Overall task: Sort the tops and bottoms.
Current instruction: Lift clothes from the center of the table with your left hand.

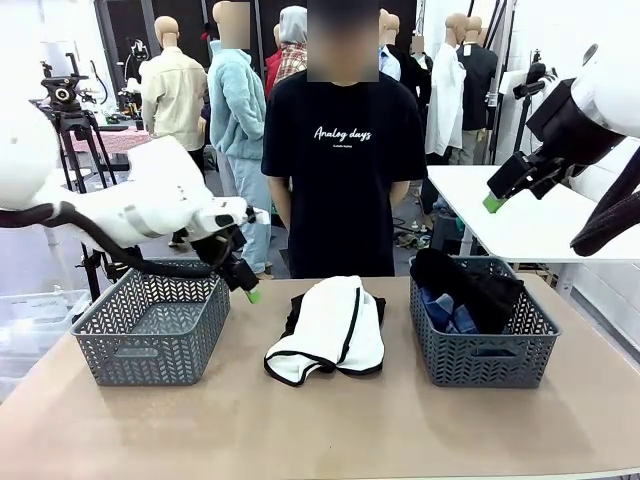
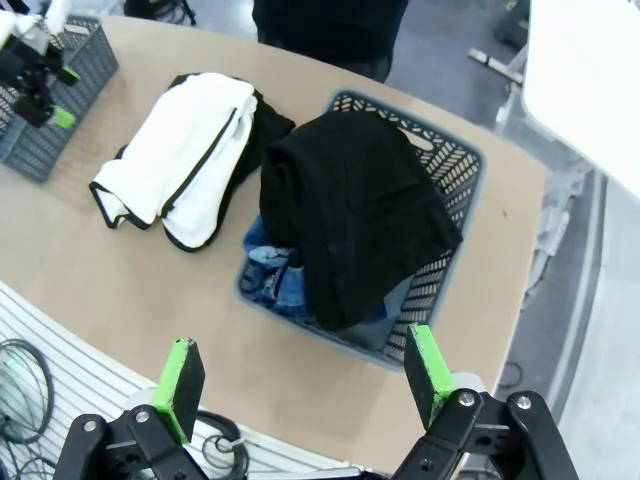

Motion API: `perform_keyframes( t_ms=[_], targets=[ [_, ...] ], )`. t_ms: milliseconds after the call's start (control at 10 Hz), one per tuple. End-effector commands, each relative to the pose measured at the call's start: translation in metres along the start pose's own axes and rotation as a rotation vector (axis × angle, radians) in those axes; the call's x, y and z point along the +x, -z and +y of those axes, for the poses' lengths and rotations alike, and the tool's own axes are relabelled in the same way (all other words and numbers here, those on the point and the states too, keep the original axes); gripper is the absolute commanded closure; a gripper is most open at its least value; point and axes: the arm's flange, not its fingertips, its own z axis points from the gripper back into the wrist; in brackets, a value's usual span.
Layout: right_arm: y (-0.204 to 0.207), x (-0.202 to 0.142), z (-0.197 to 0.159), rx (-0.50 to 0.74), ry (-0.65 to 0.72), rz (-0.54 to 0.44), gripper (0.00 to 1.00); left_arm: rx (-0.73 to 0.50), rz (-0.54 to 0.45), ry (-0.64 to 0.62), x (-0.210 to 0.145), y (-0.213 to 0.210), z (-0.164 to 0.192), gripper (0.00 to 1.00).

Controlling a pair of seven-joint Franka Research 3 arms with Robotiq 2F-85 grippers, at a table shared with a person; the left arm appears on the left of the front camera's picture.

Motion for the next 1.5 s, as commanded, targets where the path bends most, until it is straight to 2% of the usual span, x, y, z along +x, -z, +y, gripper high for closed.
perform_keyframes(
  t_ms=[0,100,300,400,700,900,1000,1100,1400],
  targets=[
    [0.003,-0.004,-0.001,-0.005,-0.007,0.005,0.0,-0.015,0.104,0.013,0.033,0.021,0.003,0.0],
    [0.003,-0.004,-0.001,-0.005,-0.007,0.005,0.0,-0.022,0.129,0.02,0.041,0.033,-0.004,0.0],
    [0.003,-0.004,-0.001,-0.005,-0.007,0.005,0.0,0.088,0.145,0.04,0.041,0.022,-0.014,0.0],
    [0.003,-0.004,-0.001,-0.005,-0.007,0.005,0.0,-0.013,0.112,0.027,0.035,0.044,-0.01,0.0],
    [0.003,-0.004,-0.001,-0.005,-0.007,0.005,0.0,0.017,0.126,0.037,0.042,0.043,-0.016,0.0],
    [0.003,-0.004,-0.001,-0.005,-0.007,0.005,0.0,0.132,0.094,0.219,0.081,0.047,-0.062,0.0],
    [0.003,-0.004,-0.001,-0.005,-0.007,0.005,0.0,0.146,0.095,0.263,0.096,0.053,-0.076,0.0],
    [0.003,-0.004,-0.001,-0.005,-0.007,0.005,0.0,0.173,0.098,0.257,0.107,0.058,-0.092,0.0],
    [0.003,-0.004,-0.001,-0.005,-0.007,0.005,0.0,0.259,0.082,0.125,0.113,0.087,-0.117,0.0]
  ],
)
